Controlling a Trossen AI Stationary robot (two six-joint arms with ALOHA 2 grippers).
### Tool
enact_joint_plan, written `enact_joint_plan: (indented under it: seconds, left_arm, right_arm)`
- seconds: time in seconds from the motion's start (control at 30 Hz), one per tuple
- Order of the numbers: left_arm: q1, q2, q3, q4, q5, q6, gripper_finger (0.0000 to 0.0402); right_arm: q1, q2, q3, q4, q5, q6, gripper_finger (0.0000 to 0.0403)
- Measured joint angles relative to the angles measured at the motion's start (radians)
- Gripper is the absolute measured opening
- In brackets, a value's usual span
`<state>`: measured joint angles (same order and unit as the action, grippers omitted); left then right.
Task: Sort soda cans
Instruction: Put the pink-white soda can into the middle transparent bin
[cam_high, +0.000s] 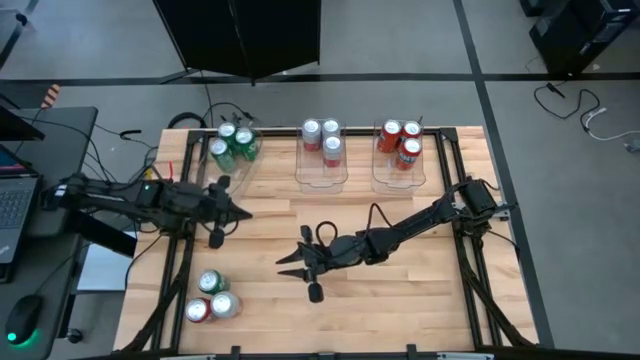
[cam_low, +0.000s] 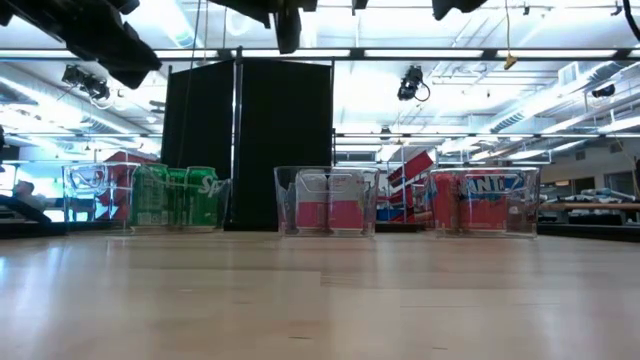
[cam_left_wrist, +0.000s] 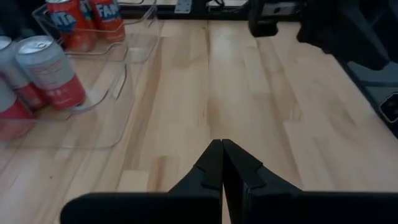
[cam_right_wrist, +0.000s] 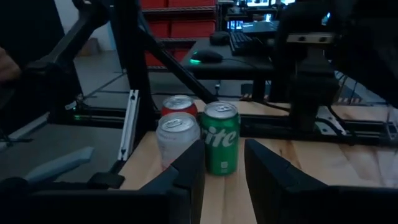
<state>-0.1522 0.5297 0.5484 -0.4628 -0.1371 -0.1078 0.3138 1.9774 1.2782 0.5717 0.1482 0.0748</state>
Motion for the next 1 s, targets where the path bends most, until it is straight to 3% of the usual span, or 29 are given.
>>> enact_joint_plan:
  seconds: [0.13, 0.53, 0.7, 1.0]
  left_arm:
    - [-0.018, 0.001, 0.000, 0.003, 0.000, 0.000, 0.0004]
    - [-0.021, 0.003, 0.000, 0.033, -0.002, -0.001, 0.0003]
    - [-0.021, 0.003, 0.000, 0.053, -0.003, -0.007, 0.0003]
    - [-0.021, 0.003, 0.000, 0.061, -0.002, -0.028, 0.0003]
  right_arm:
    - [0.003, 0.044, 0.052, -0.007, -0.028, -0.008, 0.0099]
    - [0.036, 0.290, 0.433, -0.201, -0.045, -0.024, 0.0112]
    - [0.043, 0.390, 0.545, -0.218, -0.045, -0.026, 0.0152]
    - [0.043, 0.560, 0.733, -0.217, -0.030, 0.012, 0.0260]
